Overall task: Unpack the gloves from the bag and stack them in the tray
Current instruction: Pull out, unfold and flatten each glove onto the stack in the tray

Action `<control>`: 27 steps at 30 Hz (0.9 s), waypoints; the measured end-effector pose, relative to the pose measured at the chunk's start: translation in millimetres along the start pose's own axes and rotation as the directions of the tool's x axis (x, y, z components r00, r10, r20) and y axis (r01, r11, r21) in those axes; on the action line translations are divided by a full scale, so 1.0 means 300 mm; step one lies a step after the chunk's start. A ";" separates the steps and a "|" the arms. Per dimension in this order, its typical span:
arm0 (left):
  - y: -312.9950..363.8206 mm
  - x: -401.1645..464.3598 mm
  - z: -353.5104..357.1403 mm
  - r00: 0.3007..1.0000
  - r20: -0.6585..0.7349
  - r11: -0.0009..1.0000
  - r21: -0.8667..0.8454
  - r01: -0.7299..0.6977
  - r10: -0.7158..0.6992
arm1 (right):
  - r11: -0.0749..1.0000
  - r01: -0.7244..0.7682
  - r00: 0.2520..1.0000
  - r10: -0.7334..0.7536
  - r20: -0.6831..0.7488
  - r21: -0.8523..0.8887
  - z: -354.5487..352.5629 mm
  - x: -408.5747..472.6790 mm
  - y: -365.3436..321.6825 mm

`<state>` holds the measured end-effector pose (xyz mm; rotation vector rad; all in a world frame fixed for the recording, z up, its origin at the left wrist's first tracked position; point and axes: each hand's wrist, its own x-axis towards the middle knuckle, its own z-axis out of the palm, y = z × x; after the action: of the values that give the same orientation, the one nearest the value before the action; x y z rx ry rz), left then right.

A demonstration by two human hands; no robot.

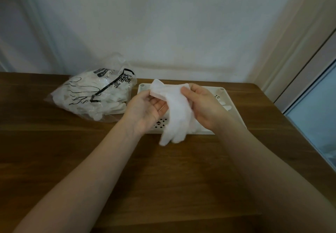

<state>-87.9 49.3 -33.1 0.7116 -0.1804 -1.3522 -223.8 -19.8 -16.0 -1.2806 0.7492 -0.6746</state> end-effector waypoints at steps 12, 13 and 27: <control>0.067 0.019 0.052 0.944 -0.028 0.772 0.568 0.287 -0.330 | 0.922 -0.067 0.902 0.219 0.373 -0.380 -0.123 0.002 -0.112; 0.070 0.021 0.064 0.935 -0.024 0.732 0.615 0.292 -0.353 | 0.909 -0.068 0.890 0.242 0.387 -0.411 -0.132 0.008 -0.123; 0.066 0.082 0.095 1.000 0.013 0.845 0.534 -0.022 0.018 | 0.924 -0.072 0.882 0.235 0.409 -0.376 -0.267 0.057 -0.131</control>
<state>-80.2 16.9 -6.4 1.1685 -0.5881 -1.2905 -279.4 -86.5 10.9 -1.6097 0.5920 -0.0935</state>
